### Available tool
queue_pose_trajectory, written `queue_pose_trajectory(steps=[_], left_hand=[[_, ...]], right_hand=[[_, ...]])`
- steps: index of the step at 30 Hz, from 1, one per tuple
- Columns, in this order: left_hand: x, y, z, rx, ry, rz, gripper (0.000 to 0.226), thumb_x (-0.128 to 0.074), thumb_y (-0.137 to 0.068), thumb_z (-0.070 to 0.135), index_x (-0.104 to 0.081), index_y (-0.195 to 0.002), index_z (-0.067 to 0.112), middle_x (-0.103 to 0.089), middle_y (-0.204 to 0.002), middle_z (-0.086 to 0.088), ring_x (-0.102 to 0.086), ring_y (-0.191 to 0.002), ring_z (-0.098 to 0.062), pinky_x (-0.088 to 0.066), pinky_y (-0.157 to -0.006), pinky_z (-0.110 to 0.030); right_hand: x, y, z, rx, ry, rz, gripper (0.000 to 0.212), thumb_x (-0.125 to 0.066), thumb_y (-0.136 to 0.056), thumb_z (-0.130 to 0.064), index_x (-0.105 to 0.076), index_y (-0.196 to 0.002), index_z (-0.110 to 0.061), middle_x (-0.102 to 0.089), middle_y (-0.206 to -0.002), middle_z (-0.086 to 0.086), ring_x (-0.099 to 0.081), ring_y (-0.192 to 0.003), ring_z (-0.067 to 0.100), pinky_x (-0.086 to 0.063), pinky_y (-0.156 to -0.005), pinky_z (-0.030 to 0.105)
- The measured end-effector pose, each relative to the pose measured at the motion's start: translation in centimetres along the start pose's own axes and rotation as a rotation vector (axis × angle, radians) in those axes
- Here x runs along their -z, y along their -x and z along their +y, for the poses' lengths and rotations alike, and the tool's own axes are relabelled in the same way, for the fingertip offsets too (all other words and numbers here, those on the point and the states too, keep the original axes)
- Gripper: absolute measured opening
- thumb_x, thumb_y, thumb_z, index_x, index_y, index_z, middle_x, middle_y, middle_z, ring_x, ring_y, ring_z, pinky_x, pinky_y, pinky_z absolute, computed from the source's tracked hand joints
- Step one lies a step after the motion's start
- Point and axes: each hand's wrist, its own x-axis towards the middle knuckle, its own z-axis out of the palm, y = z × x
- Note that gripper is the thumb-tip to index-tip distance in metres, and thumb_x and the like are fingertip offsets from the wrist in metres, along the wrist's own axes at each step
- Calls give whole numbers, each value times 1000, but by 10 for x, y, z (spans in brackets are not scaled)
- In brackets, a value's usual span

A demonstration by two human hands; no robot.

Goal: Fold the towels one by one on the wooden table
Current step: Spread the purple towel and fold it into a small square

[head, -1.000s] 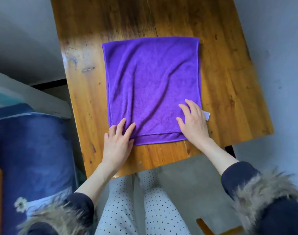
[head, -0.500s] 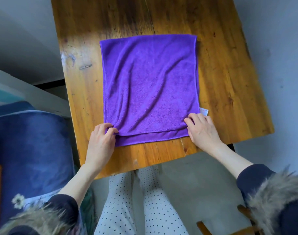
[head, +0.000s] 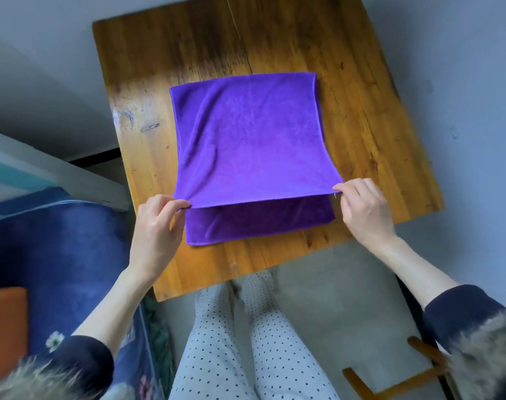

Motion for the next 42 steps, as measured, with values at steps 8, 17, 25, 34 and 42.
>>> queue_pose_trajectory(steps=[8,17,25,34,42], left_hand=[[-7,34,4,-48,-45,-246,22,-64,-68,-21,-61,-75,0,-59,-83,-16,-52,-70,-31,-44,-59,-39],[-28,35,0,-51,-144,-507,20,-72,-74,-3,-70,-93,0,-62,-82,-15,-58,-73,-34,-48,-61,-40],[-34,35,4,-99,-259,-526,12,-72,-69,-4,-64,-77,0,-59,-74,-15,-57,-67,-32,-49,-56,-38],[-10,7,11,-3,-26,-448,6,-56,-82,-10,-59,-83,-6,-54,-78,-18,-52,-68,-34,-48,-58,-46],[-4,-30,27,-42,-99,-403,11,-54,-83,-9,-63,-90,-7,-56,-86,-22,-53,-77,-37,-48,-66,-49]], right_hand=[[2,23,-6,169,16,-165,28,-66,-54,22,-61,-67,-2,-60,-69,12,-58,-60,29,-48,-50,35],[-35,42,-5,70,151,-456,31,-82,-59,-2,-66,-85,2,-62,-82,17,-63,-74,35,-50,-55,39],[-48,36,-16,222,511,-421,24,-40,-71,0,-59,-65,-13,-54,-64,3,-56,-57,20,-39,-47,27],[-31,21,-4,285,277,-504,28,-85,-58,-16,-61,-68,-6,-60,-72,10,-61,-65,28,-48,-50,32],[-46,33,-22,82,393,-459,29,-83,-61,-25,-64,-75,-8,-61,-74,7,-60,-64,24,-43,-47,30]])
